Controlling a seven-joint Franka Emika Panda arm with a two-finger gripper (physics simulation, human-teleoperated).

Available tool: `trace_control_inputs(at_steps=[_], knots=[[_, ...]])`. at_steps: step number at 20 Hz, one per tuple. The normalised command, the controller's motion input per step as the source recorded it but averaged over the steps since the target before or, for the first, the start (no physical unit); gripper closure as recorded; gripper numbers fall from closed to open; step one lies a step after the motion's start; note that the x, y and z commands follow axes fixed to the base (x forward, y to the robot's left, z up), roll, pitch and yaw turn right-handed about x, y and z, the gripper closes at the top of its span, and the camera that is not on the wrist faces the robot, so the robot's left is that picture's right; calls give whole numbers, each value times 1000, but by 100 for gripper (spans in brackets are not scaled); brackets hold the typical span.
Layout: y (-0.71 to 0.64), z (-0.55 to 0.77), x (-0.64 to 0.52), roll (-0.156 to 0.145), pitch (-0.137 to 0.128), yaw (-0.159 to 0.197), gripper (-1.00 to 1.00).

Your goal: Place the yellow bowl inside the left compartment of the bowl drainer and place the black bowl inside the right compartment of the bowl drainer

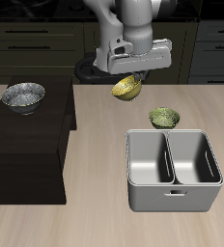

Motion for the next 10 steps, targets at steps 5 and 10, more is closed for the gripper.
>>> trace_control_inputs(at_steps=[5,10], knots=[[108,259,124,11,-17,0,100],[269,227,185,21,-16,8,100]])
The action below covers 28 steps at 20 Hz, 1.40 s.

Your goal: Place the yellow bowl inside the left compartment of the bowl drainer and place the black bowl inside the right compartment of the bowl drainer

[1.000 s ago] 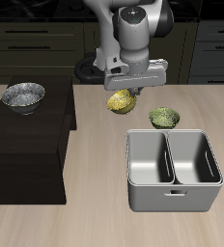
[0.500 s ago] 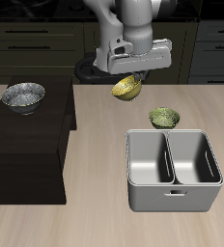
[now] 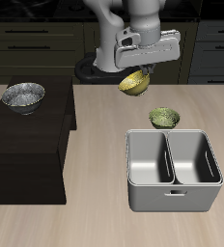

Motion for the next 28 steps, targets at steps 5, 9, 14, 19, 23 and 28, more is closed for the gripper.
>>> trace_control_inputs(at_steps=[5,9,14,19,23,28], knots=[[255,189,147,36,-15,14,100],[277,286,275,21,-18,-5,100],[124,151,374,-5,9,-10,100],[105,233,379,-14,-32,-19,100],[50,153,348,-18,-4,-23,100],[94,181,378,-34,5,-31,100]])
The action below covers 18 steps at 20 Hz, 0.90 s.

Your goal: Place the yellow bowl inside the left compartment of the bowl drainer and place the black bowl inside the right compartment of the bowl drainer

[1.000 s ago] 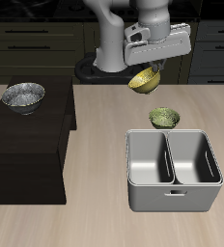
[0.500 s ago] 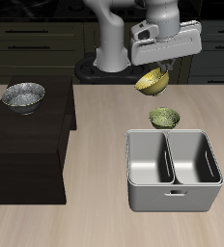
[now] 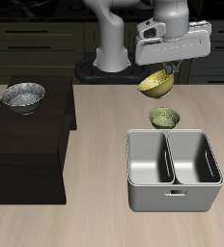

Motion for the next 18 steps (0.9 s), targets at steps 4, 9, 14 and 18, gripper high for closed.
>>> trace_control_inputs(at_steps=[4,9,14,18], knots=[[134,142,428,-22,22,-14,100],[168,110,247,-5,3,-18,100],[175,103,308,-2,22,-25,100],[173,51,274,-9,0,-15,100]])
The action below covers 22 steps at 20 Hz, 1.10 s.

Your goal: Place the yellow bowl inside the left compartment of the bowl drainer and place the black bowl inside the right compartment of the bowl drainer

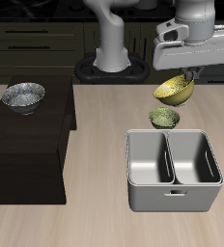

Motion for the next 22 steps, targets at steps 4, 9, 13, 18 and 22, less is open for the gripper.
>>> trace_control_inputs(at_steps=[4,9,13,18,22], knots=[[189,2,308,12,18,-14,100],[129,0,191,-10,14,-25,100],[223,-30,155,13,2,-2,100],[154,11,205,0,9,-16,100],[308,-161,229,14,25,5,100]])
